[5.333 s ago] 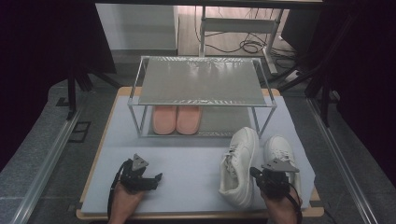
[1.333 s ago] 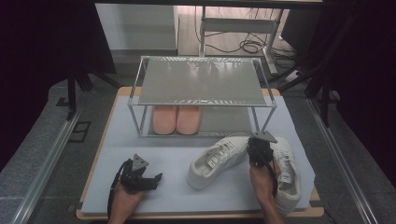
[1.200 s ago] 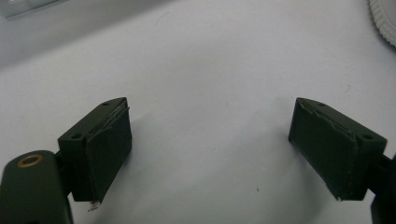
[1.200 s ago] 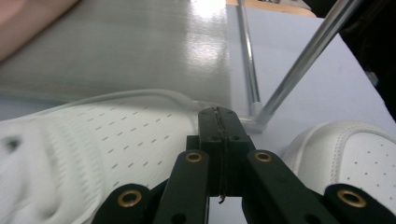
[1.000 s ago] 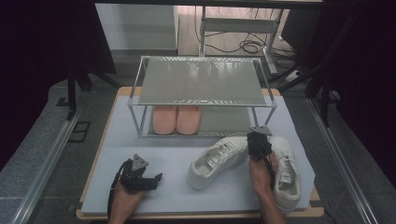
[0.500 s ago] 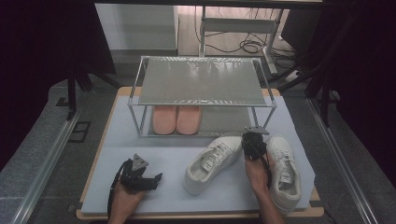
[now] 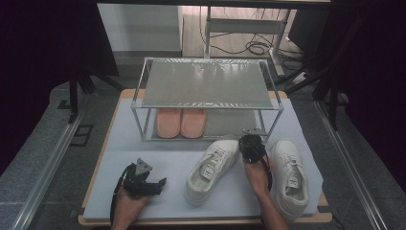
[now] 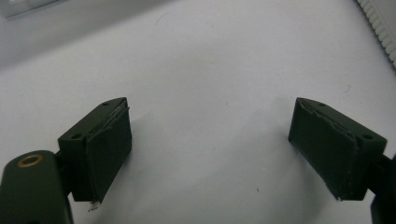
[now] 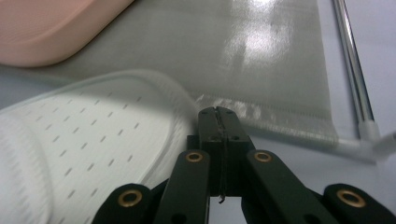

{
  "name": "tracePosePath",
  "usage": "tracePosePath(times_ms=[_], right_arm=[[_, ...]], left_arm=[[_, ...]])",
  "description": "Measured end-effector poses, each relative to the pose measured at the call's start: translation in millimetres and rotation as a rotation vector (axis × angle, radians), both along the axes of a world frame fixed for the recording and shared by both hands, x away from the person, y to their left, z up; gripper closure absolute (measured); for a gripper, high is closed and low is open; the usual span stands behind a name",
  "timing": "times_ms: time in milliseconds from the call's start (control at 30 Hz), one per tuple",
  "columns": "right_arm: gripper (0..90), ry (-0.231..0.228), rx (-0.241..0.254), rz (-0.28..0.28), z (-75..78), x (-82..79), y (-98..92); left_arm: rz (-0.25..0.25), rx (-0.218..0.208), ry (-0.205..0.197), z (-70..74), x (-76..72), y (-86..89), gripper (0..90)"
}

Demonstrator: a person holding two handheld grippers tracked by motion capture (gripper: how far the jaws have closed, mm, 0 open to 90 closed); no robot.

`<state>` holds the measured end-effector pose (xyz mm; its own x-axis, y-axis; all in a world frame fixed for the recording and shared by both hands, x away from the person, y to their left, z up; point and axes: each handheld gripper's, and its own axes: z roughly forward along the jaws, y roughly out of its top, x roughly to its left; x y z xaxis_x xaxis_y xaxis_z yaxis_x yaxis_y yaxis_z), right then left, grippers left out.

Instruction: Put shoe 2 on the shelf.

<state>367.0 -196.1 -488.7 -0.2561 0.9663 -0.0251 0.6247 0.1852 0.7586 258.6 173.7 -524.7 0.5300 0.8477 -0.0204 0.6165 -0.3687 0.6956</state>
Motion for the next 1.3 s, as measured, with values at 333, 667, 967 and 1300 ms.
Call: tracePosePath(times_ms=[333, 667, 967, 1300], right_arm=[[90.0, 0.024, 0.022, 0.042, -6.1, 17.8, -1.6], [90.0, 0.013, 0.049, 0.152, -8.9, 16.2, 40.3], [90.0, 0.014, 0.070, 0.266, 0.4, 3.8, 49.3], [89.6, 0.035, 0.161, 0.404, 15.8, -53.4, 28.3]], left_arm=[[-0.001, 0.001, 0.000, 0.0, 0.0, 0.1, 13.5], [0.000, 0.001, -0.001, 0.0, -0.1, 0.0, 13.5], [0.000, 0.001, -0.001, 0.0, -0.2, -0.1, 13.5], [0.000, 0.001, -0.001, 0.0, -0.2, -0.2, 13.5]])
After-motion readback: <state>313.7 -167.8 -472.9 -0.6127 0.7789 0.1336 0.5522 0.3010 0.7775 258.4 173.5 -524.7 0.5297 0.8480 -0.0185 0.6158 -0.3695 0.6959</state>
